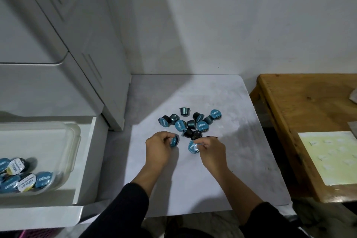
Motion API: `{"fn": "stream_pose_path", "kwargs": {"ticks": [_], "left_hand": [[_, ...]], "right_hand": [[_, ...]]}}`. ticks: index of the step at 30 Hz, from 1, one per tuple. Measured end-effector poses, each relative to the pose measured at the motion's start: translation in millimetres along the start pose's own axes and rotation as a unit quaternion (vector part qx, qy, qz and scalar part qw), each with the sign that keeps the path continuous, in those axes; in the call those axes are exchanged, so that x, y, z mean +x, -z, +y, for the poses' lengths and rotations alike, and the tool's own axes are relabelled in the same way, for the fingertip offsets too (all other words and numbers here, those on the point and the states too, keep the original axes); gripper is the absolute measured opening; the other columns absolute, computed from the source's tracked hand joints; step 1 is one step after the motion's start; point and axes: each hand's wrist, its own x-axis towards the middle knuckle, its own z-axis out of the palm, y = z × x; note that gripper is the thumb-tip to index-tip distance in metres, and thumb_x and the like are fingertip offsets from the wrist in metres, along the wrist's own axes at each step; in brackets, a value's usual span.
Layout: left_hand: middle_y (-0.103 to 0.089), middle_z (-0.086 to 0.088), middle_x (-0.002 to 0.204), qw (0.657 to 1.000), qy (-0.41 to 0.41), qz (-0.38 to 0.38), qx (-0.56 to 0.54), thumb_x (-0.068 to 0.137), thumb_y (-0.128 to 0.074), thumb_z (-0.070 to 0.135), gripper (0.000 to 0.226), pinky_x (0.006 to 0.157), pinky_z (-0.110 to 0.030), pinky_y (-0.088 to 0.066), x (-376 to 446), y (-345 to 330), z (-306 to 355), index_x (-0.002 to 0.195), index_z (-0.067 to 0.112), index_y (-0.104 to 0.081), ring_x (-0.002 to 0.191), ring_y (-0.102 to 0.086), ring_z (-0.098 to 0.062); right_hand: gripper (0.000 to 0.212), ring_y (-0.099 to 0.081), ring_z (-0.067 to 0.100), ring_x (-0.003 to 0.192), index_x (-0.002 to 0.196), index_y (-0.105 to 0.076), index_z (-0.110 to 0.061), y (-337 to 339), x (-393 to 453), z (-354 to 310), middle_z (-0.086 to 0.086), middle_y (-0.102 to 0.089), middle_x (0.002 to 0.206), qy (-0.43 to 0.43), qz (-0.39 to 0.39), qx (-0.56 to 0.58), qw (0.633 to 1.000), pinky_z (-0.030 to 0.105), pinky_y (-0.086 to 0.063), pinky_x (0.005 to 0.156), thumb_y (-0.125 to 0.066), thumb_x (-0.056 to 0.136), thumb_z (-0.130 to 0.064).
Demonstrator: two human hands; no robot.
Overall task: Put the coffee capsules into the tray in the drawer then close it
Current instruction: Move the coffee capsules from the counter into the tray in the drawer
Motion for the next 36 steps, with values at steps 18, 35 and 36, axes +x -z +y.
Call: {"fn": "stream_pose_path", "kwargs": {"ticks": [18,35,36], "left_hand": [[-0.075,0.014,0.078,0.985,-0.092,-0.119,-0.085,0.083,-0.065,0.005,0.027,0.077,-0.012,-0.052,-12,211,46,0.078,0.03,-0.074,0.077,-0.067,-0.001],[-0.071,0.012,0.086,0.968,-0.039,-0.226,0.102,0.082,-0.067,0.009,0.017,0.067,0.002,-0.043,59,383,-126,0.085,0.024,-0.075,0.073,-0.061,0.014],[-0.069,0.017,0.084,0.964,-0.044,-0.239,0.109,0.082,-0.067,0.009,0.018,0.064,0.004,-0.041,62,383,-131,0.085,0.026,-0.074,0.071,-0.059,0.017]], "right_hand": [[0.024,-0.06,0.003,0.055,0.077,-0.073,-0.019,45,-31,-170,-0.004,-0.069,0.066,0.08,-0.123,0.294,0.945,0.011,-0.045,0.052,-0.061,0.083,0.0],[0.014,-0.062,0.003,0.075,0.085,-0.074,-0.015,-162,-55,-334,-0.005,-0.068,0.084,0.159,-0.288,0.018,0.944,0.01,-0.048,0.059,-0.063,0.084,-0.007],[0.014,-0.063,0.003,0.076,0.085,-0.075,-0.015,-169,-54,-334,-0.005,-0.069,0.084,0.163,-0.288,0.003,0.944,0.01,-0.048,0.061,-0.064,0.084,-0.007]]}}
